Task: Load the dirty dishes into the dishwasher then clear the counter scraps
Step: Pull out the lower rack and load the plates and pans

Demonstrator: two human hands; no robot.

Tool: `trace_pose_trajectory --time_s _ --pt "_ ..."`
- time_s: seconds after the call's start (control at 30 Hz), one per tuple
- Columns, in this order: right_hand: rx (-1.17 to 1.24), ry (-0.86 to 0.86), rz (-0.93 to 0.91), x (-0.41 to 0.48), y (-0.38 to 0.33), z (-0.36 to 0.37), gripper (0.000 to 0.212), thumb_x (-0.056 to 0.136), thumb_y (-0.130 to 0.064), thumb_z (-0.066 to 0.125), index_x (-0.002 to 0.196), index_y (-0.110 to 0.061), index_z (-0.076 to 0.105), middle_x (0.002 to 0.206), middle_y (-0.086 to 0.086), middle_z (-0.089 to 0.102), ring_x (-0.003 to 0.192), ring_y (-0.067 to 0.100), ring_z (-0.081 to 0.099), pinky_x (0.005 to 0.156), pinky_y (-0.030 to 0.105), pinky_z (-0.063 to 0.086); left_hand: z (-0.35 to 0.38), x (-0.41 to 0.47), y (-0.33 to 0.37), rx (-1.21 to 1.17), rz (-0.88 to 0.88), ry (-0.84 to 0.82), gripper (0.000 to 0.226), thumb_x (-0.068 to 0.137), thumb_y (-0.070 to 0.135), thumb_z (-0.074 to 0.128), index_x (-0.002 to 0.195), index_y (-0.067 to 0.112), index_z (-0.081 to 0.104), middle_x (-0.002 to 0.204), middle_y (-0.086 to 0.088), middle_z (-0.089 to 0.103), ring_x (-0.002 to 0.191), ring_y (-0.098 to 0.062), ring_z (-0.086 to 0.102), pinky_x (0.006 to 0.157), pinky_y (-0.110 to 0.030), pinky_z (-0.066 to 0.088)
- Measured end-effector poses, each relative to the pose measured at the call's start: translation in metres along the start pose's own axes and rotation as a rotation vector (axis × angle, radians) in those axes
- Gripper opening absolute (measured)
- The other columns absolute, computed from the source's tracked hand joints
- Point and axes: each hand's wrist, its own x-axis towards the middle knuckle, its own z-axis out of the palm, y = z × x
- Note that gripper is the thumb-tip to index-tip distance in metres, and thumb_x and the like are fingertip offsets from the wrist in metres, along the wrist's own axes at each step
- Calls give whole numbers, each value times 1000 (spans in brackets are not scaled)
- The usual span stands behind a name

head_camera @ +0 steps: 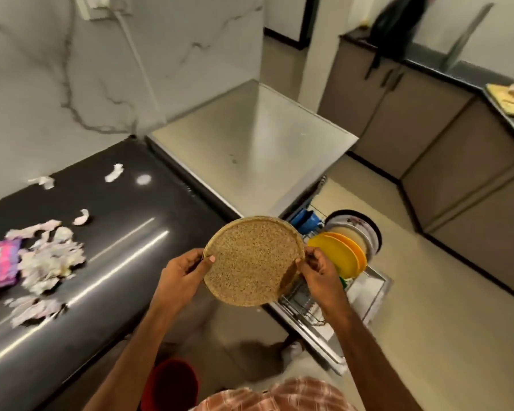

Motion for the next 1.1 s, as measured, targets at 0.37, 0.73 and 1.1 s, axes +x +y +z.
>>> trace_pose_trajectory --time_s 0.37,0.73,1.1 --pt "-229 34 -2 96 53 -153 60 92 11 54 95 -48 68 97 -4 74 88 18 66 79 28 55 183 130 34 525 69 -213 26 95 20 68 108 42 73 72 15 72 63 -6 69 53 -13 52" --pt "-292 95 88 180 157 -234 43 102 -1 53 120 -35 72 88 -17 65 65 -8 58 61 5 38 338 231 -2 794 64 -499 33 99 9 58 118 30 72 82 14 66 59 1 58 53 -10 43" --pt "-350 284 207 281 294 -241 44 98 2 59 130 -25 72 118 1 74 96 15 65 93 24 53 465 359 -116 951 137 -618 34 96 -3 52 120 10 72 115 -7 55 98 -16 53 85 -6 40"
